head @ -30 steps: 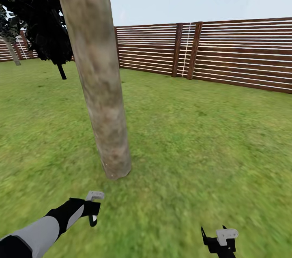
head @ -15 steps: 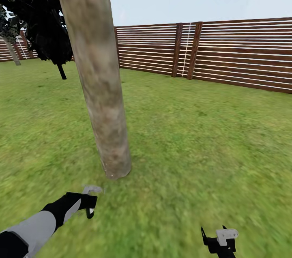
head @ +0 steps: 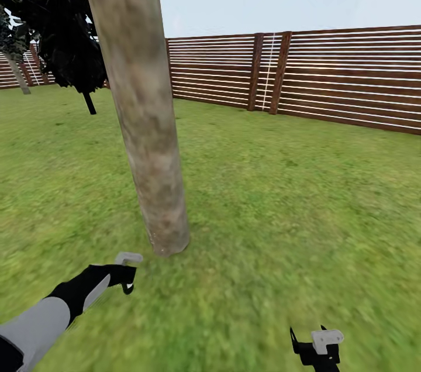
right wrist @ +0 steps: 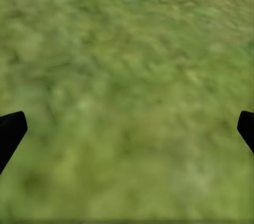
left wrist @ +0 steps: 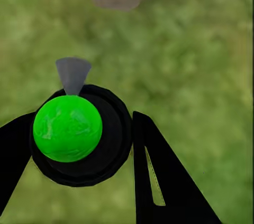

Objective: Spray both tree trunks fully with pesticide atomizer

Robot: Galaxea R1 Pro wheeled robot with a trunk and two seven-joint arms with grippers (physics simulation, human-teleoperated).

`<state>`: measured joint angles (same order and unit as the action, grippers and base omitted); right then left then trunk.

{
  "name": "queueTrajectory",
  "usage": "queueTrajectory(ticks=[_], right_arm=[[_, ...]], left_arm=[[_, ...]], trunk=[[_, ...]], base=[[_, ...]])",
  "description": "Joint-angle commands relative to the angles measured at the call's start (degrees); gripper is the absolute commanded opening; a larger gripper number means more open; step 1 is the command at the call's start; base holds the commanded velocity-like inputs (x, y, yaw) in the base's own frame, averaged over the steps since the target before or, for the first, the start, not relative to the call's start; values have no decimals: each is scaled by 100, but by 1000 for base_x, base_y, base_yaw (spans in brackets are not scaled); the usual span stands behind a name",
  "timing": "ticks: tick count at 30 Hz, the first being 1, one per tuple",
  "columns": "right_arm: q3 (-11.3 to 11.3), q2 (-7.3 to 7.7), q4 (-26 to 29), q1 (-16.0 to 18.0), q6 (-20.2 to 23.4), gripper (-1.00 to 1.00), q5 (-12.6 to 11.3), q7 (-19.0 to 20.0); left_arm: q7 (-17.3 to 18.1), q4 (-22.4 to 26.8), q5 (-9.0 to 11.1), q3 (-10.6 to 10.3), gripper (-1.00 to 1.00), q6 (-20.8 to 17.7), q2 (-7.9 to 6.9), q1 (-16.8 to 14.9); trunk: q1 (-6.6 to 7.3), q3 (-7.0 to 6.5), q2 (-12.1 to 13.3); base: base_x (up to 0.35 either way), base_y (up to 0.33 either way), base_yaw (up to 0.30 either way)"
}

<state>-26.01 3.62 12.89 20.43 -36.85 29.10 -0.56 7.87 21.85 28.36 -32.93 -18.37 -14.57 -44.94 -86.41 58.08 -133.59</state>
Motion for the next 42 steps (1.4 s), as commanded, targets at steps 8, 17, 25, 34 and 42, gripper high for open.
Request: queueTrajectory(ticks=[8,17,25,34,42], right_arm=[[-44,-2,-6,5,-23,100,60,-6],[-44,-2,-6,5,-24,100,60,-6],[-44,-2,-6,5,-23,100,60,-6],[-44,-2,-6,4,-23,100,60,-6],[-44,-2,-6,5,-15,100,60,-6]], left_arm=[[4,107,21,-10,-100,-175,102,-313],[1,978,-48,410,-100,-968,-2,-434],[-264,1052,-60,392,-100,-1063,-231,-436],[-282,1012,-1217,442,-100,-1053,342,-402],[-285,1045,-1185,798,-100,-1045,133,-403]], trunk=[[1,5,-2],[1,5,-2],[1,5,-2],[1,5,-2],[1,5,-2]], base=[[0,0,0],[-90,0,0],[-4,0,0],[0,0,0],[-120,0,0]])
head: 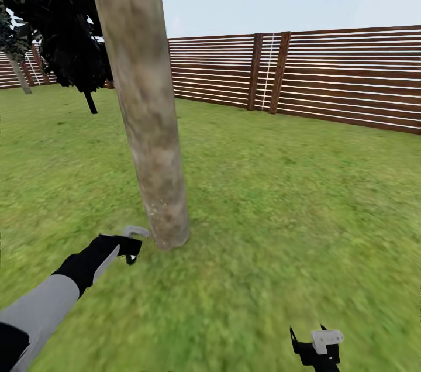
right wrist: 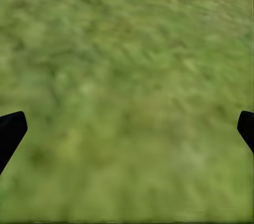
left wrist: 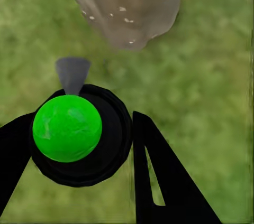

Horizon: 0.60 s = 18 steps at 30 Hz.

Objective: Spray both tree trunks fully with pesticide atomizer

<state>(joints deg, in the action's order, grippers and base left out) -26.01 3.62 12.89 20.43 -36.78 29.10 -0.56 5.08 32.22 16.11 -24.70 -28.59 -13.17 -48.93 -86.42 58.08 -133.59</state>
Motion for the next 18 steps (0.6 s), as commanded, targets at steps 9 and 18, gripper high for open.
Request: queueTrajectory(ticks=[9,18], right_arm=[[-45,-6,-6,5,-22,100,61,-6],[-45,-2,-6,5,-22,100,61,-6]], left_arm=[[8,276,-28,675,-100,-81,0,-57],[38,608,-34,711,-100,-768,-242,-284]], trunk=[[2,5,-2],[2,5,-2]], base=[[-104,0,0],[0,0,0]])
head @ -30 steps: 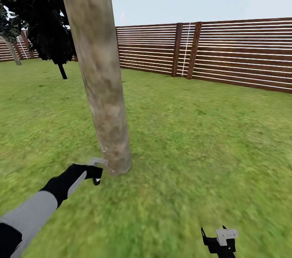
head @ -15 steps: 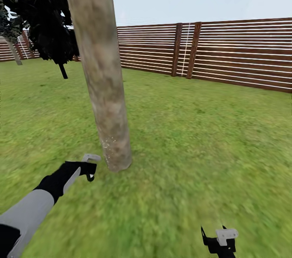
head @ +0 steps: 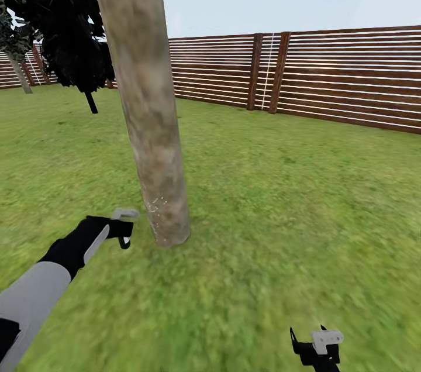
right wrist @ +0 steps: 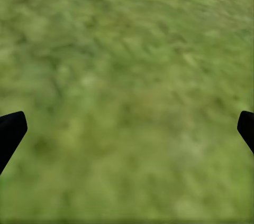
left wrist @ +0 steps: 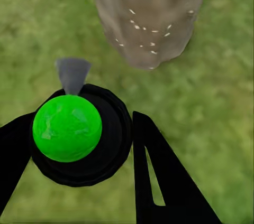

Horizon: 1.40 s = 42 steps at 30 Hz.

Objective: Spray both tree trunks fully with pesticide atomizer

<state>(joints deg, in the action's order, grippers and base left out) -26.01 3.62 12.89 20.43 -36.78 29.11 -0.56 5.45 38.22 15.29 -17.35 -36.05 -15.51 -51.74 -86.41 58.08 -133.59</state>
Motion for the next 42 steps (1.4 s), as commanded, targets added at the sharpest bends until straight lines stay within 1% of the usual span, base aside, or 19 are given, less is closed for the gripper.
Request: queueTrajectory(ticks=[1,6,10,11,14,17,19,21,24,26,30,31,32,33,35,36,37,40,42], right_arm=[[-45,-2,-5,5,-23,100,61,-6],[-45,-2,-5,5,-23,100,62,-6],[-45,-2,-5,5,-23,100,63,-6],[-45,-2,-5,5,-23,100,63,-6],[-45,-2,-5,5,-23,100,66,-6],[-45,-2,-5,5,-23,100,64,-6],[-45,-2,-5,5,-23,100,63,-6],[-45,-2,-5,5,-23,100,64,-6],[-45,-2,-5,5,-23,100,64,-6],[-45,-2,-5,5,-23,100,62,-6],[-45,-2,-5,5,-23,100,63,-6],[-45,-2,-5,5,-23,100,62,-6],[-45,-7,-5,5,-23,100,64,-6],[-45,-10,-5,5,-23,100,68,-6],[-45,-10,-5,5,-23,100,68,-6],[-45,-10,-5,5,-23,100,68,-6],[-45,-10,-5,5,-23,100,68,-6],[-45,-10,-5,5,-23,100,68,-6],[-38,-10,-5,2,-23,100,68,-6]], left_arm=[[16,24,54,-40,-100,-26,-43,25],[38,177,54,-214,-100,-23,2,61],[44,258,46,-235,-100,-32,-2,35],[44,398,48,-235,-100,-37,-5,21],[39,719,41,-203,-100,-159,-49,20],[36,832,40,-137,-100,-376,-178,39],[28,845,41,-165,-100,-365,-182,69],[0,789,50,-192,-100,-332,-129,175],[-11,769,44,-198,-100,-316,52,565],[-11,767,30,-201,-100,-314,117,752],[-18,654,21,-150,-100,-322,-2,813],[-33,611,20,-169,-100,-323,-152,818],[-52,603,21,-189,-100,-318,-162,829],[-215,600,26,-187,-100,-308,-9,839],[-687,581,30,-182,-100,-307,211,841],[-1268,500,77,-182,-100,-279,390,844],[-1617,355,109,-182,-100,-137,533,847],[-1807,-40,139,-165,-100,366,630,888],[-1831,-431,203,-150,-100,714,635,906]], trunk=[[1,5,-2],[1,5,-2],[1,5,-2],[1,5,-2],[1,5,-2],[1,5,-2],[1,5,-2],[1,5,-2],[1,5,-2],[1,5,-2],[1,5,-2],[1,5,-2],[1,5,-2],[1,5,-2],[1,5,-2],[1,5,-2],[1,5,-2],[1,5,-2],[1,5,-2]], base=[[0,0,0],[152,26,0],[237,72,0],[37,11,0],[13,4,0],[2,1,0],[0,0,0],[0,0,0],[0,0,0],[0,0,0],[0,0,0],[0,0,0],[0,0,0],[0,-179,0],[0,-232,0],[0,-258,0],[0,-265,0],[17,-268,0],[96,-270,0]])
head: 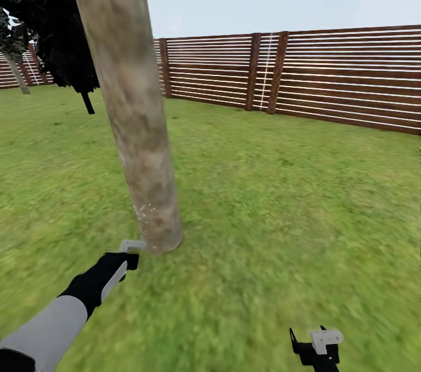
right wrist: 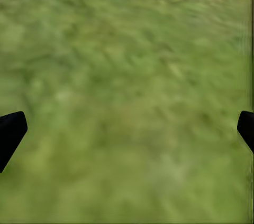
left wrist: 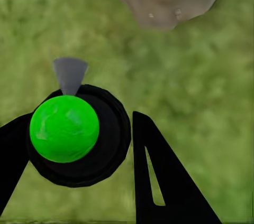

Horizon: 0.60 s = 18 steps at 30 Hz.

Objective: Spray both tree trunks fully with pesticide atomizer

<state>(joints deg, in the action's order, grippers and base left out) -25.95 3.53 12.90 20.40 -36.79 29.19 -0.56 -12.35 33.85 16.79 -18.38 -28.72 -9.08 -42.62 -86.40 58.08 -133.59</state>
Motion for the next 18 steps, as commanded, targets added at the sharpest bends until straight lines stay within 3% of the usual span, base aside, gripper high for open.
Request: queueTrajectory(ticks=[1,2,3,5,7,10,12,14,18], right_arm=[[-45,-2,-7,7,-22,100,60,-6],[-45,-2,-7,7,-22,100,60,-6],[-43,-5,-7,8,-22,100,60,-6],[-44,-10,-7,8,-22,100,60,-6],[-42,-10,-7,8,-22,100,60,-6],[-42,-11,-7,8,-21,100,60,1],[-42,-16,-7,8,-22,100,60,0],[-42,-19,-7,8,-22,100,60,-4],[-42,-21,-7,8,-21,100,60,1]], left_arm=[[-44,-199,74,-45,-100,133,-5,-3],[-43,-247,76,-45,-100,181,-4,-2],[-29,-513,87,-44,-100,515,1,3],[289,-872,95,-42,-100,799,-3,6],[605,-1048,90,-33,-100,854,-36,8],[659,-1106,73,-1,-100,867,-55,8],[631,-1108,71,162,-100,863,-58,8],[622,-1111,65,495,-100,864,-54,11],[616,-1215,52,626,-100,875,-42,91]], trunk=[[0,5,-2],[0,5,-2],[0,5,-2],[0,5,-2],[0,5,-2],[0,5,-2],[0,5,-2],[0,5,-2],[0,5,-2]], base=[[113,-271,0],[114,-271,0],[118,-271,0],[134,-268,0],[148,-204,0],[130,-196,0],[107,-245,16],[104,-252,178],[108,-254,263]])
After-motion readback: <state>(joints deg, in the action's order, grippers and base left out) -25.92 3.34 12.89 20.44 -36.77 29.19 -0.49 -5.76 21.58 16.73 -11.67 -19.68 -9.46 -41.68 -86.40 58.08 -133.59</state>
